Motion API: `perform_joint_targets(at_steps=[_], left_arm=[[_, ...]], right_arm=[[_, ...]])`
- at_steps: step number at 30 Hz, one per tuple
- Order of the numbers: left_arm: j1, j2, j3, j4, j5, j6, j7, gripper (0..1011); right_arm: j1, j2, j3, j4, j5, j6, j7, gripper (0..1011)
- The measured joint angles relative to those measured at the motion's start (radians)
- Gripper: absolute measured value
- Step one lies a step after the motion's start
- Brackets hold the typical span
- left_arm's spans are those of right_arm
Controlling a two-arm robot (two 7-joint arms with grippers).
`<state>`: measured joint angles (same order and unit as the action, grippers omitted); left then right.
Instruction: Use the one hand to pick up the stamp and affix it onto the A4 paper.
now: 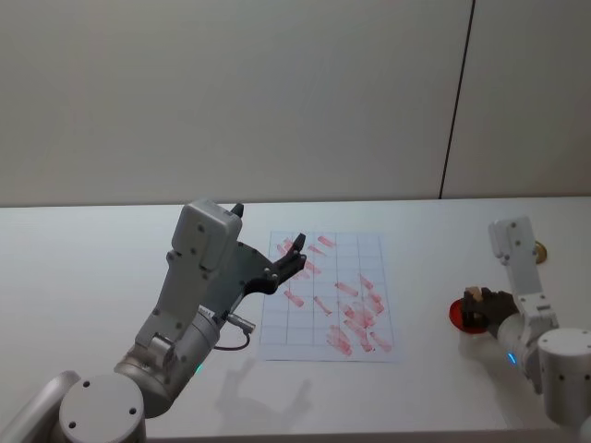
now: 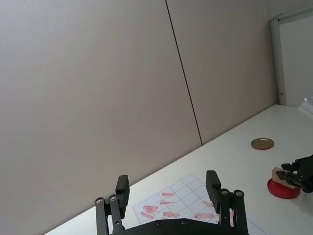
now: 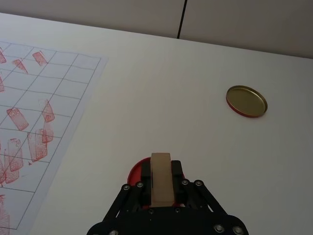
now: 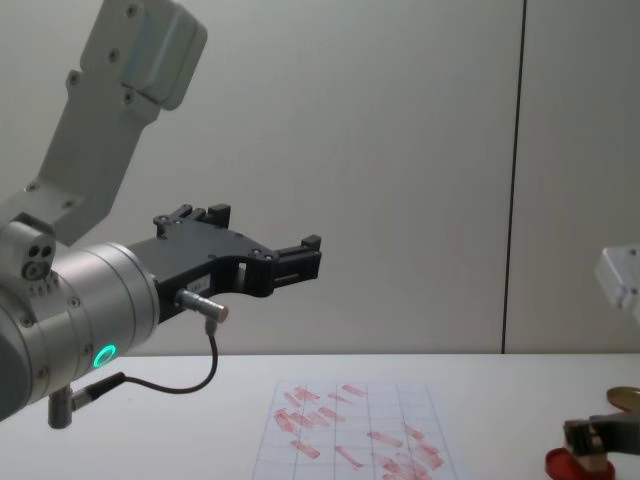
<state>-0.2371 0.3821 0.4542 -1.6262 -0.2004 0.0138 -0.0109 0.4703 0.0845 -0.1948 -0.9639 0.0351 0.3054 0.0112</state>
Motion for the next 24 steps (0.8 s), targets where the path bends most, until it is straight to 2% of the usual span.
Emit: perform_joint_targets(at_steps=[5,7,8,9,11,15,24], left_arm=[[0.000,0.000,0.000,0.000,0.000,0.000,0.000,993],[0.000,0.000,0.000,0.000,0.000,0.000,0.000,993],[0.000,0.000,0.000,0.000,0.000,0.000,0.000,993],[0.000,0.000,0.000,0.000,0.000,0.000,0.000,993],[0.000,0.000,0.000,0.000,0.000,0.000,0.000,993],[0.000,0.000,0.000,0.000,0.000,0.000,0.000,993],[0.000,0.000,0.000,0.000,0.000,0.000,0.000,993]], right_arm=[[-0.001,0.001,0.002,0.008,-0.005,-0.005,-0.001,322],[-0.001,0.001,0.003,0.010,-0.006,-0.009,-0.001,427],[-0.001,0.001,0.003,0.011,-0.007,-0.011,-0.001,427],[-0.001,0.001,0.003,0.012,-0.008,-0.017,-0.001,488],[-0.001,0.001,0.003,0.012,-0.009,-0.021,0.000,521],[-0.003,0.002,0.004,0.011,-0.012,-0.034,0.000,666],[-0.022,0.006,0.008,-0.046,-0.012,-0.066,0.000,924]])
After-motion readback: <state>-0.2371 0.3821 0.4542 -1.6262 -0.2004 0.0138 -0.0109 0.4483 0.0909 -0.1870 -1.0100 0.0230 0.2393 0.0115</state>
